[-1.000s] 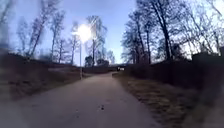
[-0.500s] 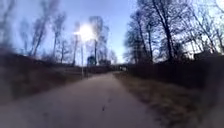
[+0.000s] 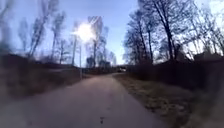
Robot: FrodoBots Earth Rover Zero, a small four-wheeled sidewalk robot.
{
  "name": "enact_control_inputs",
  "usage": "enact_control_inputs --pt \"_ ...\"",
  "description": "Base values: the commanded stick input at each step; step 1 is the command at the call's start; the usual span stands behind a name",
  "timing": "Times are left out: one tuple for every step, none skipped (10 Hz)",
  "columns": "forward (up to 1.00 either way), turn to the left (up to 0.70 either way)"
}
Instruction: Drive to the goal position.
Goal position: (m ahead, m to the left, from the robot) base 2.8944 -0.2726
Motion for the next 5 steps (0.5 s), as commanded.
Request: enact_control_inputs --pt "1.00 0.03" --pt "1.00 0.00" --pt "1.00 0.00" --pt "1.00 0.00" --pt "1.00 0.00"
